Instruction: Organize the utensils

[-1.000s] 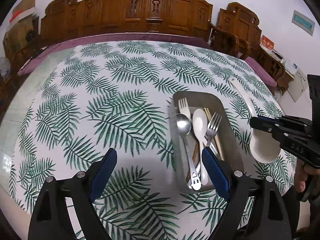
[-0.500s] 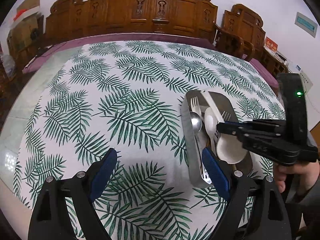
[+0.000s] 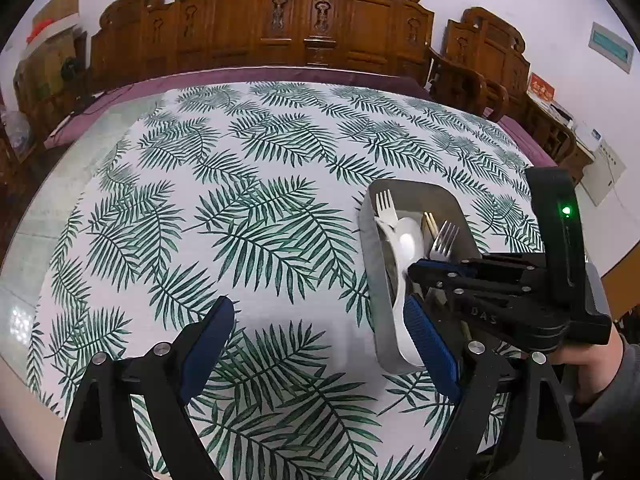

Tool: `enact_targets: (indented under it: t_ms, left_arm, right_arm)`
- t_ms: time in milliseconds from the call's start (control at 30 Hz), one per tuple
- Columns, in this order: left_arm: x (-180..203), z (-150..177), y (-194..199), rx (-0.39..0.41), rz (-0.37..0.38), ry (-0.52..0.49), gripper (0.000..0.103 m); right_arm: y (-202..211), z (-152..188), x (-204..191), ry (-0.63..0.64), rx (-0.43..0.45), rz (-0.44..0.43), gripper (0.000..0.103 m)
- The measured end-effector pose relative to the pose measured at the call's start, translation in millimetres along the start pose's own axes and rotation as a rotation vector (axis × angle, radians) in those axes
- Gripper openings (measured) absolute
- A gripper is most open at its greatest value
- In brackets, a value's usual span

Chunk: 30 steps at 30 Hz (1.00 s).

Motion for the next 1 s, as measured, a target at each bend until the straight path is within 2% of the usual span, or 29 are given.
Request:
enact_targets:
  t_ms: [167, 367, 433, 600, 633, 733, 900, 1000]
  left_arm:
    - [9.2, -0.5, 10.1, 0.016, 0.0, -0.009, 0.083]
    - [31.1, 0.8, 31.4, 0.053, 0.003, -0.037, 0.083]
    - [39.2, 2.1, 38.3, 0.066, 0.009, -0.048, 0.084]
    - [64.2, 6.4, 55.5, 0.093, 0.026, -0.079, 0.095]
    - [68.2, 7.3, 58.4, 0.097, 0.028, -0.083, 0.095]
    - [82.9, 11.6, 68.8, 0.106, 0.037, -0.097, 0.095]
    - [100.3, 21.2, 78.7, 0.096, 0.025, -0.116, 0.095]
    - [108.2, 28.5, 84.9, 0.098, -0.002, -0.129, 0.095]
  right_arm:
    - [31.4, 6.5, 8.5, -0.007, 0.057, 0.019, 0.01]
    - [91.4, 23.9, 16.9, -0.012, 0.161, 0.056, 0.011]
    - [113.1, 32.7, 20.3, -0.017, 0.198, 0.075, 0.02]
    - [161.9, 58.6, 28.2, -0.043, 0.276, 0.119, 0.048]
    - [170.4, 64.7, 29.4, -0.05, 0.288, 0.128, 0.05]
    - [197.2, 83.2, 33.2, -0.074, 0.329, 0.142, 0.064]
    - [229.4, 107.3, 38.5, -0.104, 0.381, 0.167, 0.098]
    - [245.4, 121.6, 40.3, -0.118, 0.404, 0.181, 0.1]
Point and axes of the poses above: each gripper's, at about its wrist camera, not at the fingertips, and y roughly against the way its jaws point, x to its right, z to its underside, the point moved 2 cm from there along -y, roughly the way its jaws point, and after that the axes turned 3 degrees about -y, right-handed, at the moved point
